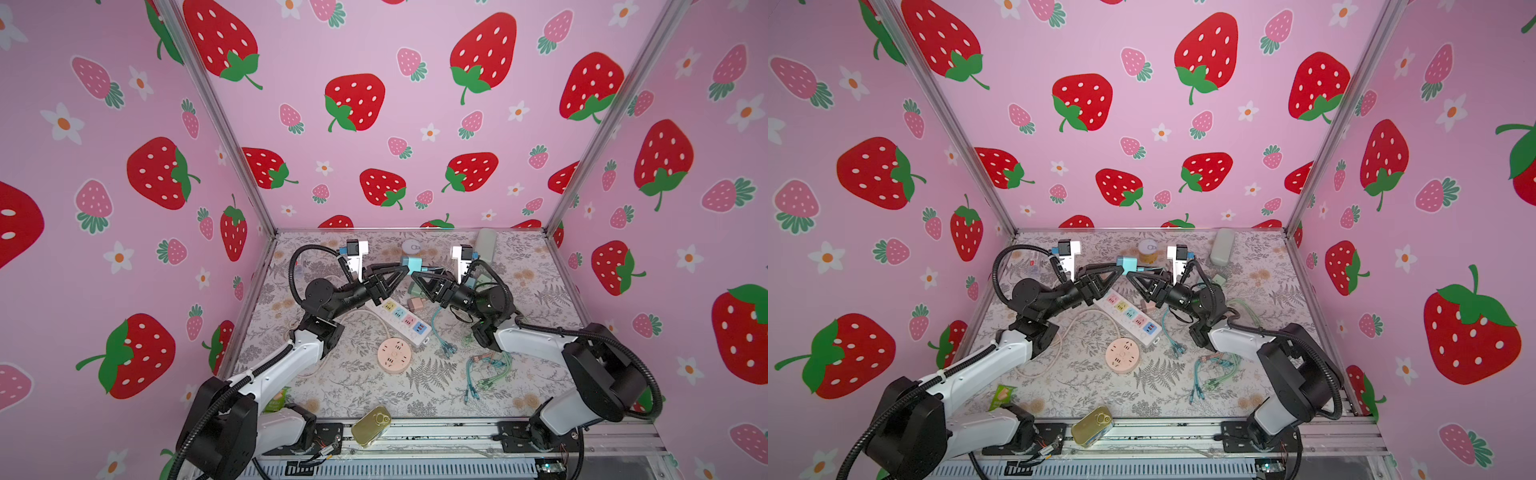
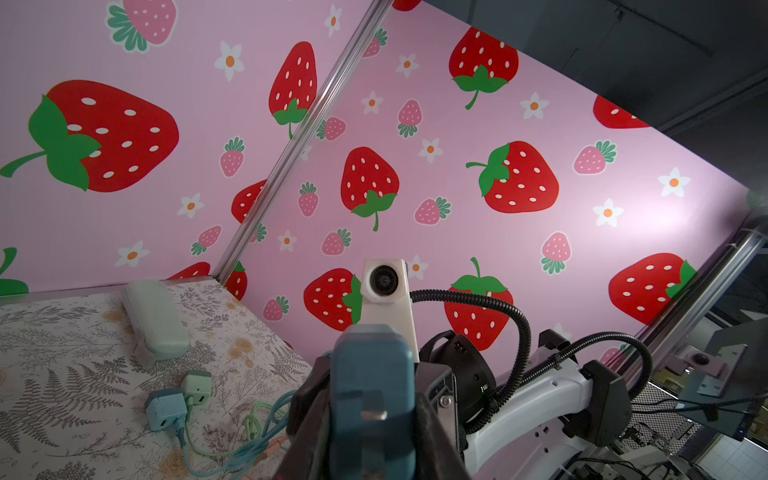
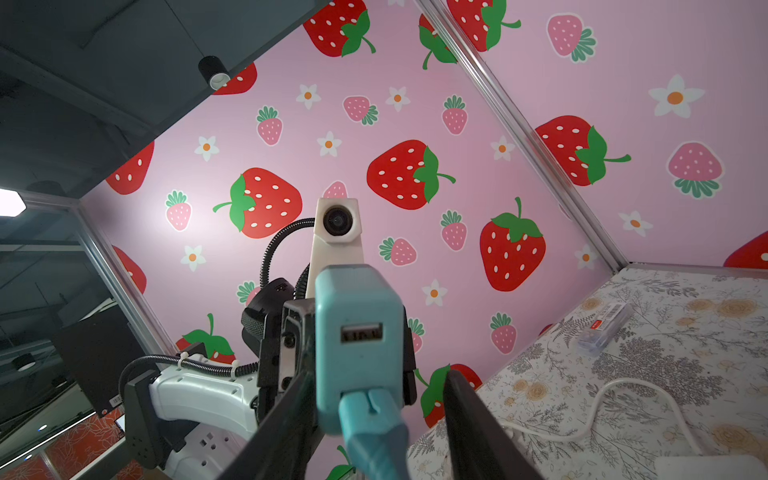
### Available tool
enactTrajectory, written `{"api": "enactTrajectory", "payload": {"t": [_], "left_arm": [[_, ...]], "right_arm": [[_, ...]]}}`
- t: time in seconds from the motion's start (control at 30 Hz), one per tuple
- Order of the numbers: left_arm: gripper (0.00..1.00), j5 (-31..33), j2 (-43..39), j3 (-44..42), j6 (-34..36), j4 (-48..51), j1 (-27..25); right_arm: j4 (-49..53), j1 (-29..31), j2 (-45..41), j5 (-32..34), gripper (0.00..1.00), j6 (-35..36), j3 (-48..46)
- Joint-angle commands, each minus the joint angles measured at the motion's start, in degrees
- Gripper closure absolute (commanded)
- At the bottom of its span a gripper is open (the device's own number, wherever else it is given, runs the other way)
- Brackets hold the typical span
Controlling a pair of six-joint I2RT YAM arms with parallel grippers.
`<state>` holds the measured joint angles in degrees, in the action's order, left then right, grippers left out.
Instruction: Insert the plug
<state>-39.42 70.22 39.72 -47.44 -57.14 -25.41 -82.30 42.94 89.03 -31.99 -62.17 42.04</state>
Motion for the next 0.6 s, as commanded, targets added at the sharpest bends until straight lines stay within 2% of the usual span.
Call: {"api": "enactTrajectory", "payload": {"t": [0.0,0.07,0.33,0.57], "left_arm": [[1.00,-0.7,-0.3,-0.9,-1.0,-4.7,-0.6],[1.00,-0.7,-0.1,-0.9,-1.2,-5.1,-0.5],[1.00,-0.4,0.8,-1.3,-1.5,-6.1,-0.6],[1.00,0.2,2.8,-1.8,-2.6,-8.9,-0.7]], "right_arm": [[-9.2,-0.4,-0.5,0.4,0.48,-2.3,1.8],[-9.1,-0.5,-0.8,0.3,0.48,-2.3,2.1],[-9.4,-0.5,-0.9,-0.3,0.58,-2.9,3.0],[-9.6,-0.5,-0.9,-1.0,0.60,-3.3,3.6]]}}
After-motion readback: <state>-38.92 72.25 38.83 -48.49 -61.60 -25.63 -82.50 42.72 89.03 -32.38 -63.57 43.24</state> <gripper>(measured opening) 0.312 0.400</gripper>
